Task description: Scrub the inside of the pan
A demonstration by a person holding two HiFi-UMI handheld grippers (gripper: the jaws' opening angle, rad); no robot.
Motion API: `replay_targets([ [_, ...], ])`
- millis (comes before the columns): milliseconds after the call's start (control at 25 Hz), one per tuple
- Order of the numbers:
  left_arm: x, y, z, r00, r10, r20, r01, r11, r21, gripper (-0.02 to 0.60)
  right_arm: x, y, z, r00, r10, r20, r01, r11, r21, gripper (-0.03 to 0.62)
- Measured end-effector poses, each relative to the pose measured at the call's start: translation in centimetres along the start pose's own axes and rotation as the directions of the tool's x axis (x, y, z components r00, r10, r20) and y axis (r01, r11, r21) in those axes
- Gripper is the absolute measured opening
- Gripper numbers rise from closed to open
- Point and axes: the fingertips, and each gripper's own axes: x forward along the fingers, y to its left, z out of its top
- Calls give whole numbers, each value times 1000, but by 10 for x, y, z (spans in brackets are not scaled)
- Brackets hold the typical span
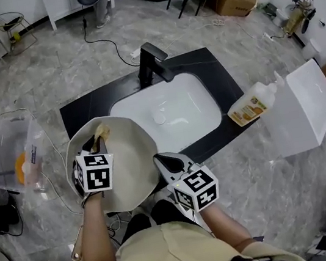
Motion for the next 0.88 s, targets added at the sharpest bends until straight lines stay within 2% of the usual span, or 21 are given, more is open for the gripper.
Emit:
replay_targets([
  [240, 27, -5, -2, 999, -8, -54, 8, 1000, 3, 54, 4, -12, 7, 1000, 17, 5, -17, 1000, -2, 15],
  [480, 39, -31, 0, 994, -72, -86, 79, 993, 83, 54, 5, -14, 8, 1000, 26, 4, -26, 1000, 0, 15],
  [640, 44, -58, 3, 984, -145, -101, 160, 974, 161, 54, 2, -14, 8, 1000, 19, 6, -19, 1000, -1, 15],
  [880, 42, -91, 3, 961, -241, -137, 269, 930, 251, 54, -8, -22, 5, 1000, -22, 20, 21, 1000, 17, 15],
])
